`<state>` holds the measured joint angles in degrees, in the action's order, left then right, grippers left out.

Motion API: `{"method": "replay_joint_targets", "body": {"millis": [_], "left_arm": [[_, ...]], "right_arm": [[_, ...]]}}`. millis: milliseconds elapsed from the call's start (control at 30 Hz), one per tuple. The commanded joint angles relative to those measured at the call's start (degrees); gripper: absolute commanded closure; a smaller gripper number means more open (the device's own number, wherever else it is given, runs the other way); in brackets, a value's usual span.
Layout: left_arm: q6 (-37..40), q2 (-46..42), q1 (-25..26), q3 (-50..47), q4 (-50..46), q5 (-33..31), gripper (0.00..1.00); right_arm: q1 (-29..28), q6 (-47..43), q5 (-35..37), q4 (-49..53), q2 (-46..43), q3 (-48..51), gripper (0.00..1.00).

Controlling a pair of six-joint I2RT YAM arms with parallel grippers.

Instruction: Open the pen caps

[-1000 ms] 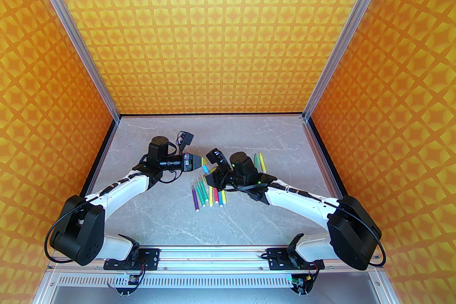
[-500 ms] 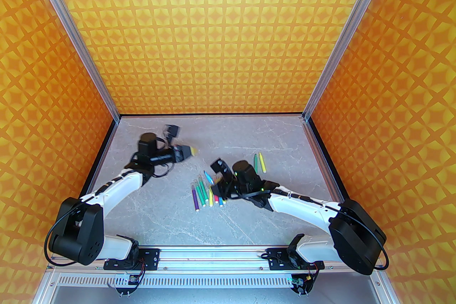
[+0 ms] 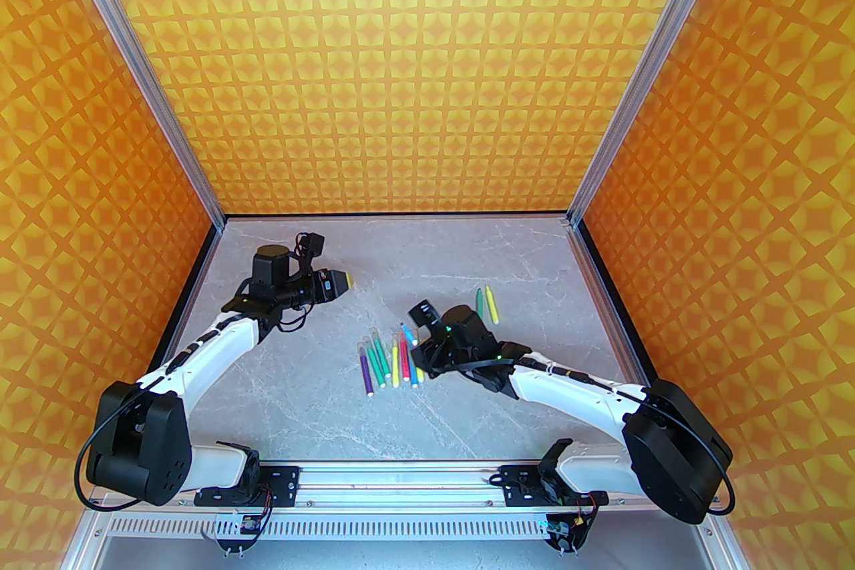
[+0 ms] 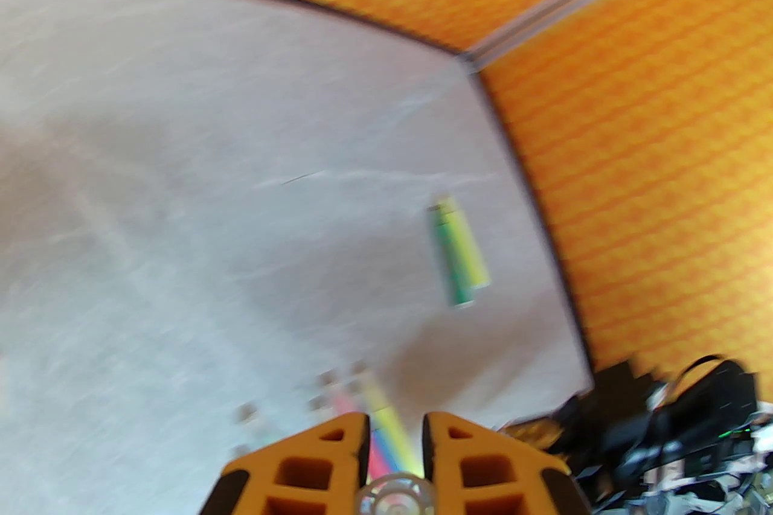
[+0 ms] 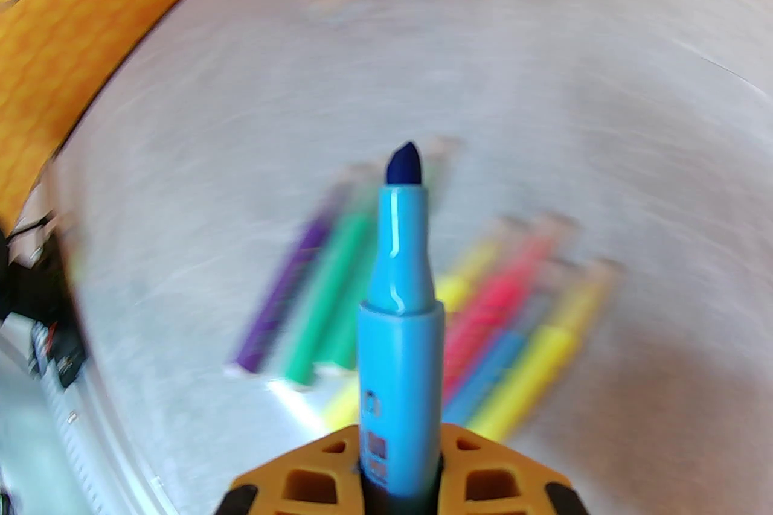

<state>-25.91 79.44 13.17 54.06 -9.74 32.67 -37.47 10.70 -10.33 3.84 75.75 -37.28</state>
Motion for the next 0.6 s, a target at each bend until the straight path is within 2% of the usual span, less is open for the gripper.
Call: {"method": "replay_joint_targets", "body": {"millis": [0, 133, 333, 567], "left_arm": [[6.9, -0.2, -0.2, 2.1, -12.7, -9.6, 1.00], [9.6, 2.2, -0.1, 3.7, -17.2, -14.3, 1.00], [12.8, 8.3, -0.2, 7.5, -22.7, -20.2, 1.00], [14.7, 16.2, -0.1, 11.5, -25.7, -23.3, 1.00]], "right_arm": [[2.7, 2.6, 8.9, 2.5, 0.1, -2.1, 1.00], [5.8, 2.9, 15.6, 7.2, 3.0, -6.1, 1.00], [9.7, 4.5, 20.7, 11.9, 9.5, -11.7, 1.00], [11.8, 6.4, 25.7, 14.9, 16.6, -16.9, 1.00]]}}
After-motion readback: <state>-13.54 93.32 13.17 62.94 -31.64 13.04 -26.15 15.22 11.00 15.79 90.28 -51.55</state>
